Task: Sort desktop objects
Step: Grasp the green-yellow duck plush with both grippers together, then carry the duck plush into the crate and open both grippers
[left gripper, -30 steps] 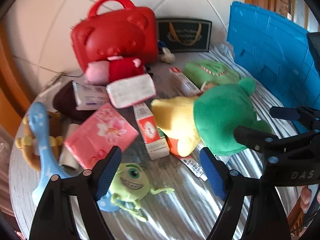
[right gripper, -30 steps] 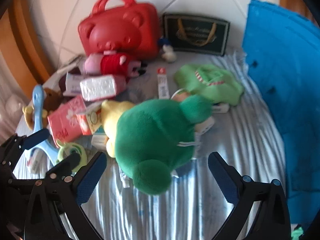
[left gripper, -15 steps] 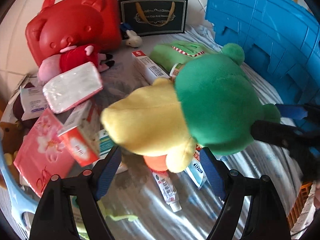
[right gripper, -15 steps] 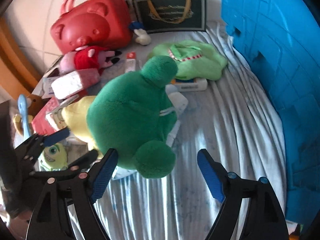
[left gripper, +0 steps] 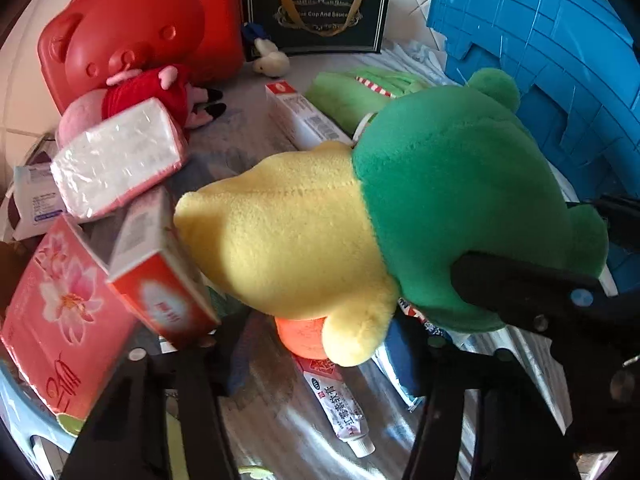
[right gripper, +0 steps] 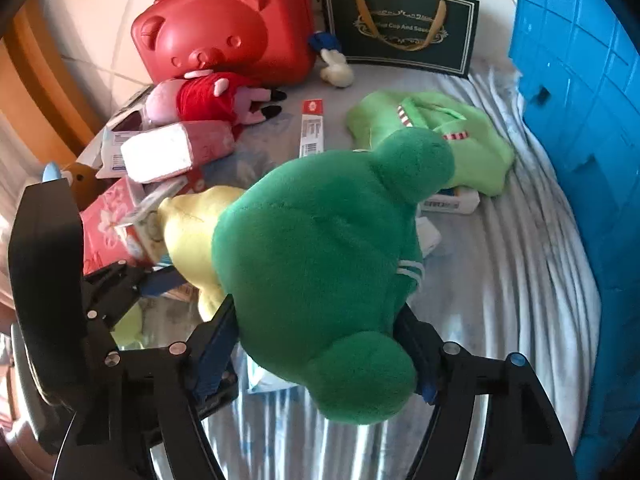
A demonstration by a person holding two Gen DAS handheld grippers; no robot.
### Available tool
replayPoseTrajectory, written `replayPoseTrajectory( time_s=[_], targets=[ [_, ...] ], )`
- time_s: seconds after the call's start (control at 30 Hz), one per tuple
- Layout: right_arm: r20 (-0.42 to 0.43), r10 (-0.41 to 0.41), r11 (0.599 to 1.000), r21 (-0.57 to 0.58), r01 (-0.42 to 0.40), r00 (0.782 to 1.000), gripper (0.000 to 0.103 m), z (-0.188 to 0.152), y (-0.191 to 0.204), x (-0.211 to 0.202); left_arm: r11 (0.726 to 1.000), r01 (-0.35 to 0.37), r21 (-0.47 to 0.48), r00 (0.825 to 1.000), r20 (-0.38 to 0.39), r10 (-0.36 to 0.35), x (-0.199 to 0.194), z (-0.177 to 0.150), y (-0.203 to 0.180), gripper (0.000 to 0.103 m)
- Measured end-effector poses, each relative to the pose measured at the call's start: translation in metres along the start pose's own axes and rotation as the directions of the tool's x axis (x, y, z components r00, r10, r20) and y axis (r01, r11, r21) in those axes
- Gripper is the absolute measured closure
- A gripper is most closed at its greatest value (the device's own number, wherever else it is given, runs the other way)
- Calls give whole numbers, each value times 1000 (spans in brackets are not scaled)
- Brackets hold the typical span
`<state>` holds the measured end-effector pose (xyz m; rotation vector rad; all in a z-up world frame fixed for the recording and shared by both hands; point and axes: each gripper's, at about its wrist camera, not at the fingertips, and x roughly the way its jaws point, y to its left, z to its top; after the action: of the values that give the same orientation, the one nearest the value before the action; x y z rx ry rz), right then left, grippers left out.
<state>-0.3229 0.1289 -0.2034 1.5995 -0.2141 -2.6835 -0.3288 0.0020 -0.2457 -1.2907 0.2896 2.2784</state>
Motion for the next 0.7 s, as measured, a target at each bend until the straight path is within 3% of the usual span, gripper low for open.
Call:
replayPoseTrajectory(
  time_s=[0.33, 0.7],
  targets=[
    [112, 64, 998, -15, -62, 992, 35, -2, 0, -62, 999, -40, 7, 990, 133, 39, -67, 12, -27, 54],
    [321, 52, 998, -55, -36, 946, 35, -8, -14, -184, 995, -75, 61, 938, 344, 49, -165, 39, -86, 54]
  ],
)
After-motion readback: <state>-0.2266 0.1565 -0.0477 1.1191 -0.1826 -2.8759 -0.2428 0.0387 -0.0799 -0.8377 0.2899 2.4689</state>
